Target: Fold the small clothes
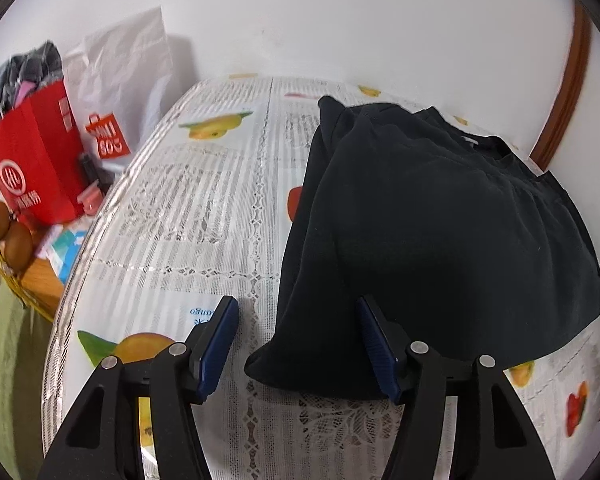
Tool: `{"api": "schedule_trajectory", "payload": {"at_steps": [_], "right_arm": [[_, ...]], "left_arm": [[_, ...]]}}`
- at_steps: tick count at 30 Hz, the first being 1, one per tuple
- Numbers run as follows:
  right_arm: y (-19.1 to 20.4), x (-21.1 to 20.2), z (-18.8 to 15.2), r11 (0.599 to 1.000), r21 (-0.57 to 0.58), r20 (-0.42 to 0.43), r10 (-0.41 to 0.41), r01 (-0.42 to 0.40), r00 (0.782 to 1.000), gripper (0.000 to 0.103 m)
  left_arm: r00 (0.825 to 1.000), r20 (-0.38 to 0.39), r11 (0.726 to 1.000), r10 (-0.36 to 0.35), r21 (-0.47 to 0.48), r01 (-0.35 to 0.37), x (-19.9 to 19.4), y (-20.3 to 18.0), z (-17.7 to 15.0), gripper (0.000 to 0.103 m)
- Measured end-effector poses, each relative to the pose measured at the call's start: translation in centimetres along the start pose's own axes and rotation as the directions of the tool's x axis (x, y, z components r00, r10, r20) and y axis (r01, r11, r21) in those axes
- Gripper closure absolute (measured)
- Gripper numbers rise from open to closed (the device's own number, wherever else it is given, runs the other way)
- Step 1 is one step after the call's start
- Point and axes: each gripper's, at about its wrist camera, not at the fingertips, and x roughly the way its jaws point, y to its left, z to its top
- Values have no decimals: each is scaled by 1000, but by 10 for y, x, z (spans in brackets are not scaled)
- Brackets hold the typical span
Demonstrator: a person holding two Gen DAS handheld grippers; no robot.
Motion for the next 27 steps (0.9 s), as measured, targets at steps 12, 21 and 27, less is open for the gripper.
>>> {"api": "schedule_trajectory", "payload": {"at_steps": [12,21,27], "right_arm": [[1,-1,-9,1000,26,58,-16,15,998,62],[-6,0,-10,998,59,55,17,-20,998,56],[-22,3,-11,986,155,49,51,-58,997,42]], "left_arm": [[1000,2,1000,17,14,-17,0,-3,-1,42],[1000,0,999,31,16,-31,1,-4,0,38],[1000,-1,1000,5,-6,-5,1,1,0,39]]}}
